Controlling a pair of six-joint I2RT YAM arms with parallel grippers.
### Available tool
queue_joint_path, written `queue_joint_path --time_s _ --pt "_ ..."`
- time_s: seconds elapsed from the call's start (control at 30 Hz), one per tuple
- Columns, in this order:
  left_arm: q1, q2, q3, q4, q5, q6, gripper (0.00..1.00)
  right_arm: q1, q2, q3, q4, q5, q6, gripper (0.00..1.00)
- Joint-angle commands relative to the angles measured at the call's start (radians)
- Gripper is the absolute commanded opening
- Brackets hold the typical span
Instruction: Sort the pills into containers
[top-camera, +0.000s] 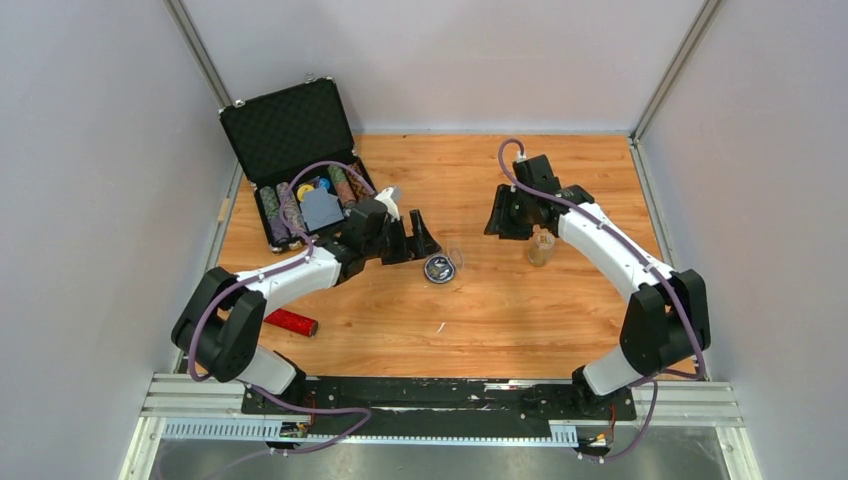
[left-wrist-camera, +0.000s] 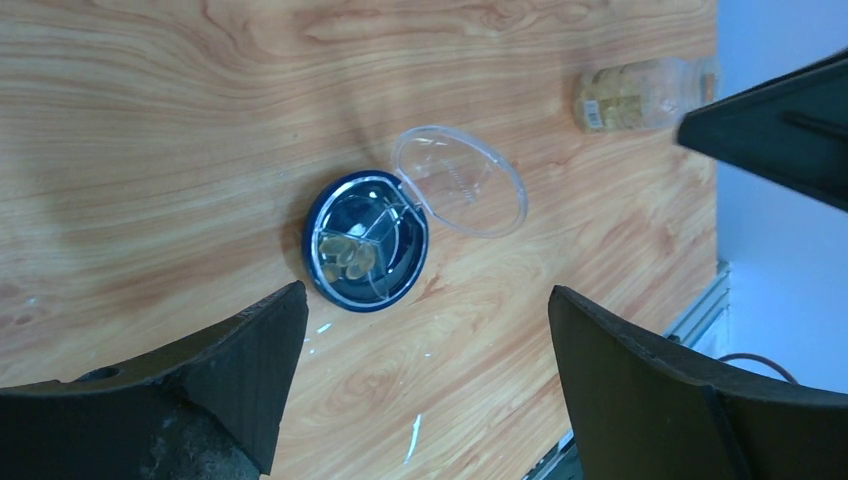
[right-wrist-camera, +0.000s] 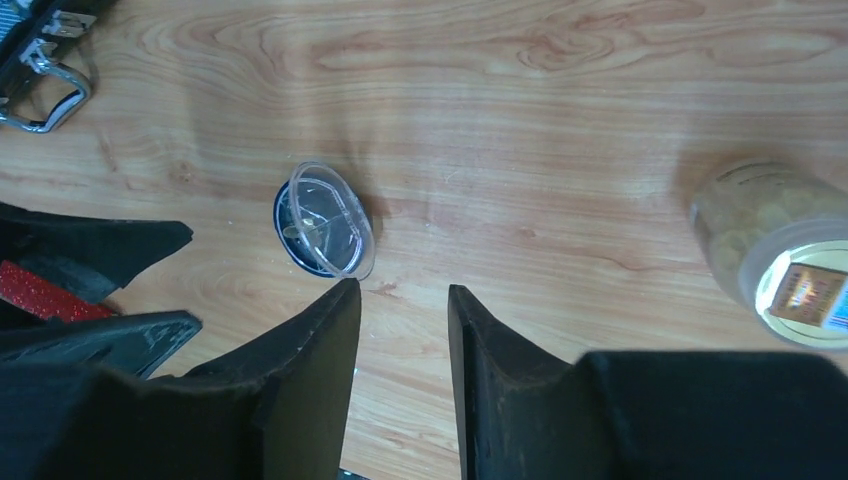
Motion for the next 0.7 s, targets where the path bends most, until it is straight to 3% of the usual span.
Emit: queue_joint_path --time_s 0.0,0.3,0.67 --pt "0.007 -0.019 -0.033 0.188 0.033 -0.083 0.99 -0.002 0.041 -0.039 0.080 -0.036 0.078 0.37" --pt "0.006 0.005 -0.020 0.096 -0.029 -0.137 1.00 0.004 0.127 -0.120 0.206 -0.173 0.090 0.43" --pt "0.006 0.109 -0.013 0.110 -0.029 -0.251 1.00 0.007 0.206 -0.132 0.240 -0.200 0.102 0.44"
